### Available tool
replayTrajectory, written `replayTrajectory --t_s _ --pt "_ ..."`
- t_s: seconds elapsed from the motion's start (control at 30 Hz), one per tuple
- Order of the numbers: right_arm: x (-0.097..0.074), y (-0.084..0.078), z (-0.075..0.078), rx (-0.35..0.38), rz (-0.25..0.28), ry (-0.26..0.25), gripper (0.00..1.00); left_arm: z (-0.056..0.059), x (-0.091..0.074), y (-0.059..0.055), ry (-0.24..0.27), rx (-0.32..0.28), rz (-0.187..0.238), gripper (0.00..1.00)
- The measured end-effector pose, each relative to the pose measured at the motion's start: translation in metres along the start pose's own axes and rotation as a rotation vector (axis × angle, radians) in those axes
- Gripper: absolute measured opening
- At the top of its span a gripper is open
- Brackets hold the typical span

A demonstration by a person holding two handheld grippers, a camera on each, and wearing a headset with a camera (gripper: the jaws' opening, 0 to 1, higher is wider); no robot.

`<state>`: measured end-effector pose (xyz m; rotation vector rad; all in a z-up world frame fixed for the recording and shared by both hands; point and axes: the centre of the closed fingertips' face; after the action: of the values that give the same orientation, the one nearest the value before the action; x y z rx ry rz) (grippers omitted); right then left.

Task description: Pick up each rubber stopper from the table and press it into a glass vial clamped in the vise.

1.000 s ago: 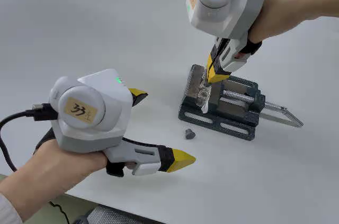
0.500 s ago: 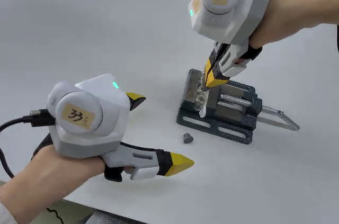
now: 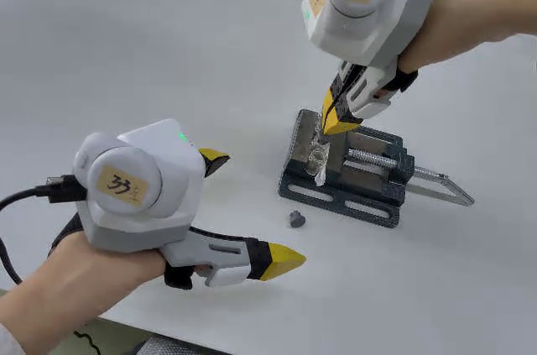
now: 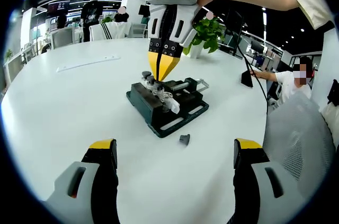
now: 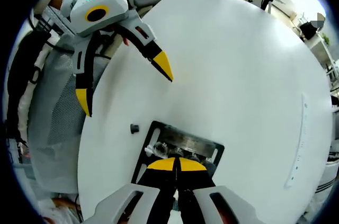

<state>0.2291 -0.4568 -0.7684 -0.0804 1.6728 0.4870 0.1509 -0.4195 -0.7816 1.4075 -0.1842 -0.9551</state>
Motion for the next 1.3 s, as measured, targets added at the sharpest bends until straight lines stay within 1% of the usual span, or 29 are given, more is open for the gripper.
replayTrajectory --t_s 0.03,0.1,0.2,0.3,0.33,0.37,0.5,0.67,0.7,0.73,0.83,0.87,0.9,0.93,1.03,1.1,1.17,1.23,1.3 --pt "0.002 0.0003 -0.0014 0.005 0.005 0.008 0.0 -0.0003 -0.0002 0.0 0.001 0.0 0.001 0.9" --pt "0.0009 0.0002 0.0011 0.012 0.007 0.003 0.0 -0.0018 -0.0008 -0.0004 0.005 -0.004 0.003 0.9" --pt "0.0011 0.0015 -0.0008 0.018 0.014 0.001 0.0 -0.0027 -0.0011 -0.0015 0.007 -0.004 0.001 0.9" --pt "0.0018 0.0023 -0.0014 0.029 0.006 0.003 0.0 -0.0021 -0.0007 -0.0012 0.007 -0.005 0.002 0.9" --pt "0.0018 0.0026 -0.0024 0.028 -0.004 0.003 0.0 -0.0017 -0.0004 -0.001 0.006 -0.005 0.003 0.9" --pt "0.002 0.0033 -0.0026 0.015 -0.01 0.003 0.0 -0.0013 -0.0001 -0.0009 0.005 -0.006 0.002 0.9" --pt "0.0019 0.0024 -0.0025 0.009 -0.026 -0.004 0.0 -0.0001 0.0015 -0.0009 0.002 -0.005 0.003 0.9" --pt "0.0016 0.0028 -0.0023 0.027 -0.029 0.002 0.0 0.0013 0.003 0.0008 0.0 -0.009 0.009 0.9" --pt "0.0017 0.0024 -0.0016 0.024 -0.032 0.006 0.0 0.0013 0.0031 0.0004 0.0 -0.009 0.008 0.9" --pt "0.0022 0.003 -0.0009 0.037 -0.03 0.006 0.0 0.0008 0.0034 -0.0002 0.001 -0.006 0.004 0.9" --pt "0.0027 0.0023 -0.0002 0.027 -0.035 0.0 0.0 0.0006 0.0032 0.0004 0.001 -0.012 0.011 0.9" --pt "0.003 0.0025 0.0006 0.04 -0.037 0.0 0.0 0.0009 0.0036 -0.0001 0.0 -0.015 0.009 0.9" --pt "0.0025 0.0019 0.0008 0.033 -0.036 0.006 0.0 0.0005 0.0038 -0.0013 0.0 -0.01 0.004 0.9" --pt "0.0025 0.0018 0.0014 0.048 -0.034 0.007 0.0 0.0003 0.0037 -0.0015 0.001 -0.007 0.002 0.9" --pt "0.0024 0.0018 0.0016 0.057 -0.026 0.014 0.0 0.001 0.0033 0.0001 -0.001 -0.014 0.009 0.9" --pt "0.0024 0.0014 0.0026 0.055 -0.025 0.012 0.0 0.0008 0.0028 -0.0013 0.0 -0.012 0.003 0.9" --pt "0.0027 0.0021 0.002 0.034 -0.035 0.007 0.0 0.0007 0.0025 -0.0017 0.0 -0.015 0.004 0.9" --pt "0.0034 0.0035 0.0018 0.039 -0.045 0.007 0.0 0.0014 0.0022 -0.0021 0.0 -0.012 0.001 0.9" --pt "0.0036 0.0033 0.0018 0.02 -0.053 0.004 0.0 0.0022 0.0018 -0.0015 -0.001 -0.011 0.002 0.9"
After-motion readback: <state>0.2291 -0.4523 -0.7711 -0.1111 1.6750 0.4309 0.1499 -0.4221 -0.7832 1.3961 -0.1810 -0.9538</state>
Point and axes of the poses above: the centre of the closed fingertips' face, and the gripper's own axes: x roughly forward along the fingers, z roughly to its right, y roughly out of its top, and after that the axes turned 5 degrees about z, right-handed
